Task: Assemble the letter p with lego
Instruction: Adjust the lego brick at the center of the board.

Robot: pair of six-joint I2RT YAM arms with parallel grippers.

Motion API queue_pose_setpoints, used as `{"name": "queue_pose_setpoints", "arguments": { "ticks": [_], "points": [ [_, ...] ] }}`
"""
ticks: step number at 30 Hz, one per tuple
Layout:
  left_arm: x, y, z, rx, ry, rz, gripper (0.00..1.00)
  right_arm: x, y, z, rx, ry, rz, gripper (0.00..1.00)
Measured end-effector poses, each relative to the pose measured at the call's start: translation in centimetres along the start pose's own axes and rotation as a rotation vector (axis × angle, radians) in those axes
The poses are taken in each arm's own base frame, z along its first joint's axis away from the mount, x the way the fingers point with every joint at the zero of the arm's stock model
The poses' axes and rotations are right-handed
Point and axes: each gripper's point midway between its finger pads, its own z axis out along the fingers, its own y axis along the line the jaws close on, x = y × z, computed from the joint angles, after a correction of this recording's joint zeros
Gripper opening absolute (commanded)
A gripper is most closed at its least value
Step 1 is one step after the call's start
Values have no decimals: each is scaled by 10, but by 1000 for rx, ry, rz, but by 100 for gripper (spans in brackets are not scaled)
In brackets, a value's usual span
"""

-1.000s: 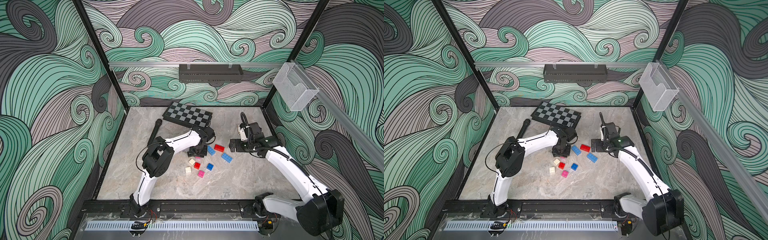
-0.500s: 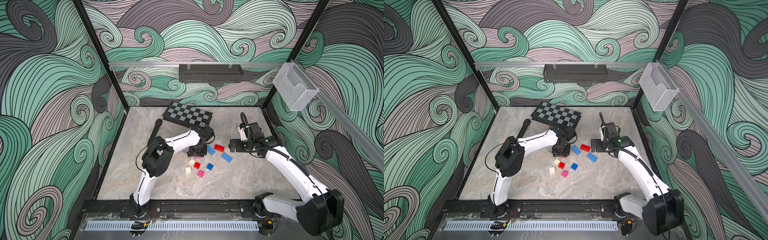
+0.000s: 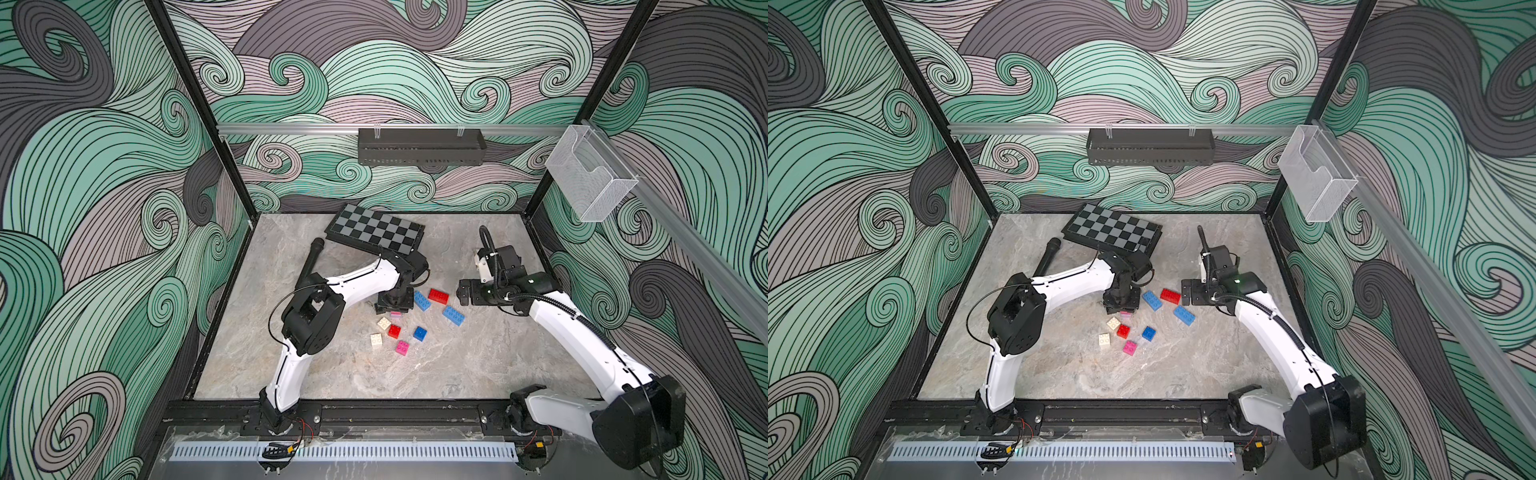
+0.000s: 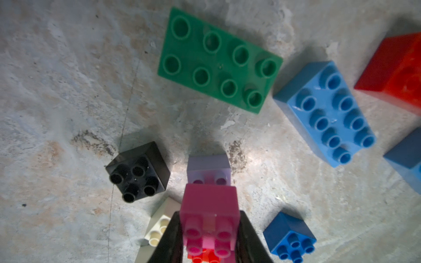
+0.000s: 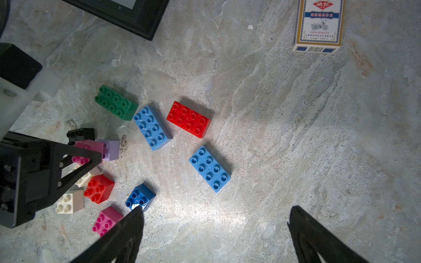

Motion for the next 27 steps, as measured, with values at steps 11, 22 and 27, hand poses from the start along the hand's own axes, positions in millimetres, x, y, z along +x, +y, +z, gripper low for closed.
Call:
{"name": "queue_pose_setpoints", "arguments": {
  "ticks": [11,22,27],
  "points": [
    [-4,3,1,2,-1,-11,16,0,2,0,-7,1,-3,99],
    [-3,-2,3,24,9,-12,16,1,2,1,-7,4,-4,99],
    [-3,-2,6,20,13,-11,16,1,2,1,-7,4,-4,99]
  ]
}}
